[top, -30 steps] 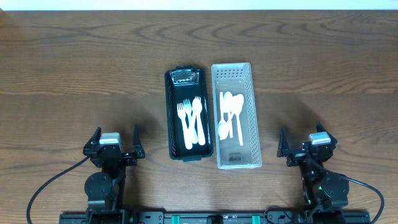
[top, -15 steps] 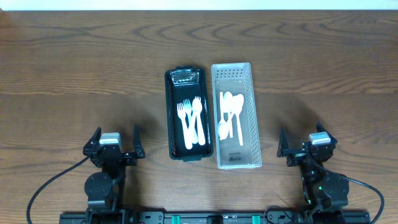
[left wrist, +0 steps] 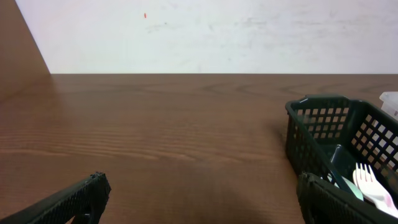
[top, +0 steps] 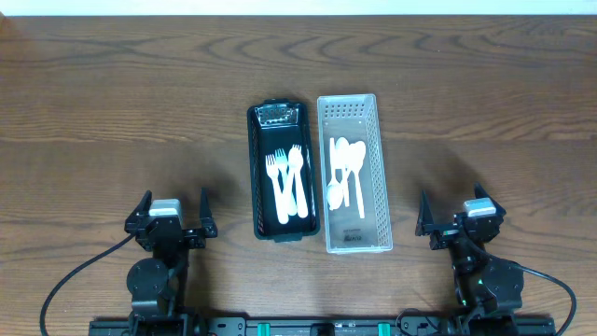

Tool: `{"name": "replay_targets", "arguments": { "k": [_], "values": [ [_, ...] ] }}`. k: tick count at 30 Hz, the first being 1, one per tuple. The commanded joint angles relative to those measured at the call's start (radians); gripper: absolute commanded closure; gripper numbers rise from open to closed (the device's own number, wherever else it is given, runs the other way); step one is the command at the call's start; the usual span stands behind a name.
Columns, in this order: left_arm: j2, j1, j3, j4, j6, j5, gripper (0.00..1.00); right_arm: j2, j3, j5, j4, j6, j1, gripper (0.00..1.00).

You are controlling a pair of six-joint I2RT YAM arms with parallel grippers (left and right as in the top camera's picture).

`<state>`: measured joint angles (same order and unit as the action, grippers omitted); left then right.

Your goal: Pack container

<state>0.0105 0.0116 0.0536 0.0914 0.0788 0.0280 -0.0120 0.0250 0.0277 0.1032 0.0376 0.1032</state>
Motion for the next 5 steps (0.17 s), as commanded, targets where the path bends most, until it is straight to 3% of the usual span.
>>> {"name": "replay_targets", "arguments": {
  "k": [1, 5],
  "values": [
    [-0.006, 0.005, -0.036, 0.004, -0.005, 0.014, 0.02, 0.006, -0.005, 0.006, -0.002, 0.012, -0.005, 0.01],
    [-0.006, 0.005, -0.035, 0.004, -0.005, 0.014, 0.02, 0.006, -0.005, 0.006, -0.002, 0.012, -0.005, 0.01]
  ]
}}
